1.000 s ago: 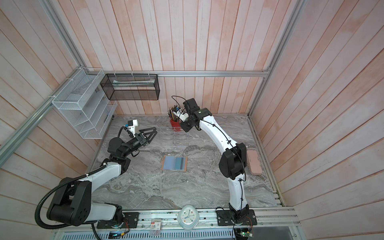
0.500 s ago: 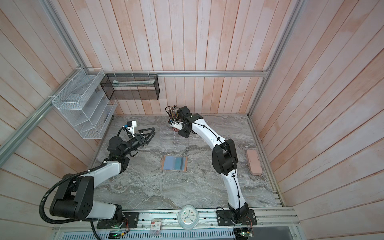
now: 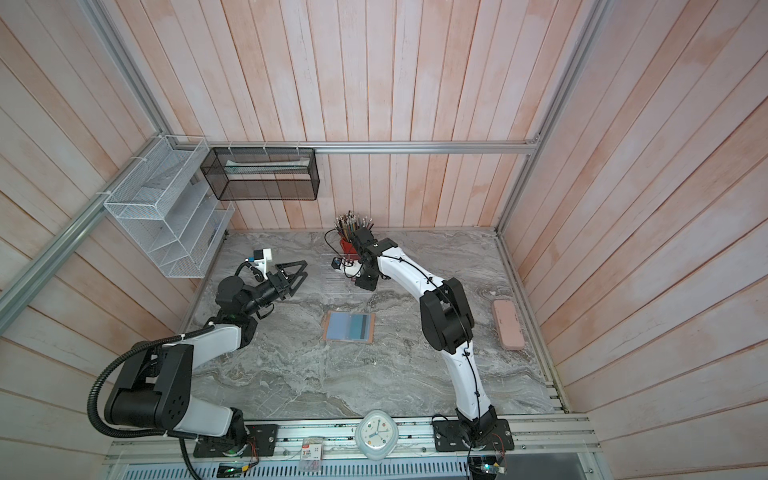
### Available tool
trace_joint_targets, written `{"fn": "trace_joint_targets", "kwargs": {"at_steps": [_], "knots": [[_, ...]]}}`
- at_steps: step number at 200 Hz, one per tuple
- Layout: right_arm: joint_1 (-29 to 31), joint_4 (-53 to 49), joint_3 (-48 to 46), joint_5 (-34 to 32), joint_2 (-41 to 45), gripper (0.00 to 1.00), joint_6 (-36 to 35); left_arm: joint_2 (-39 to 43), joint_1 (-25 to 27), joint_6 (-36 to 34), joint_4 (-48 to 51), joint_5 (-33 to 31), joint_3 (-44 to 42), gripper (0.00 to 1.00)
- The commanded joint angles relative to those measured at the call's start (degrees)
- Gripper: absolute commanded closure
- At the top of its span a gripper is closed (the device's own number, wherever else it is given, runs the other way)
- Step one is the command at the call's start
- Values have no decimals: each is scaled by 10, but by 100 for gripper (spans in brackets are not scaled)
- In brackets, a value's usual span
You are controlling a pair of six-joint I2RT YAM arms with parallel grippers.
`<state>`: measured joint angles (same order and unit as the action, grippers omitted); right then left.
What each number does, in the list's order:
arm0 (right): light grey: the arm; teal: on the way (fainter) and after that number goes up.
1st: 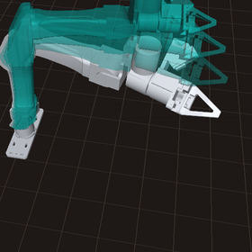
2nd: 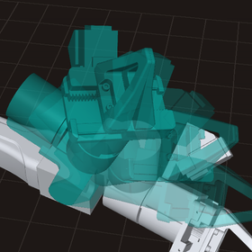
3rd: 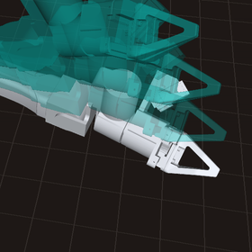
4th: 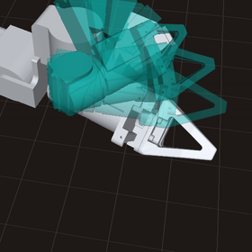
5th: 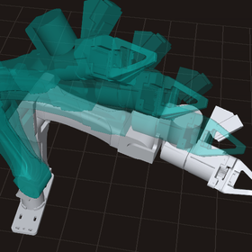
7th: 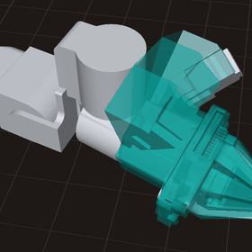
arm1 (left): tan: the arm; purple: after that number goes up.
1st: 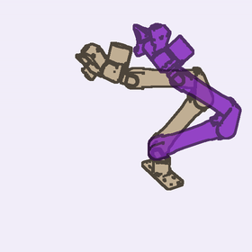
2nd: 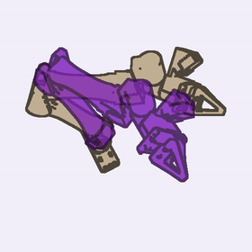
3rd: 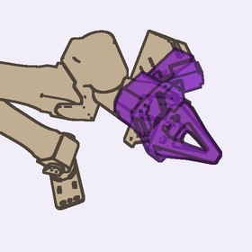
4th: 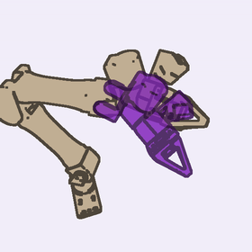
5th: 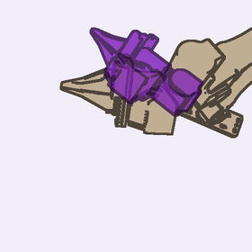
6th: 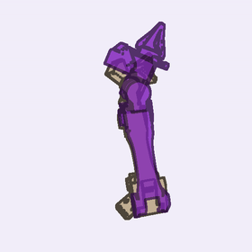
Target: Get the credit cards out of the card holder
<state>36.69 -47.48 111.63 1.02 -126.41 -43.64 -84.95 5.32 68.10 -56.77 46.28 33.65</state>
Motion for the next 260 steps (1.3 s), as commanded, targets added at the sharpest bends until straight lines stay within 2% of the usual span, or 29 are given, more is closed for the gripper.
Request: {"fn": "trace_joint_targets", "kwargs": {"at_steps": [1, 42, 124, 260], "knots": [[8, 14, -10, -21, 22, 100, -20, 13, -5, -1, -23, 18, -10, 0], [10, 36, -38, -58, 29, 100, -60, 19, -9, -1, -24, 18, -21, 0], [11, 40, -8, -49, 8, 100, -102, 14, -12, -2, -22, 23, -17, 0], [19, 49, -44, -22, -5, 100, -102, -8, -14, 6, -43, 25, -17, 0]]}}
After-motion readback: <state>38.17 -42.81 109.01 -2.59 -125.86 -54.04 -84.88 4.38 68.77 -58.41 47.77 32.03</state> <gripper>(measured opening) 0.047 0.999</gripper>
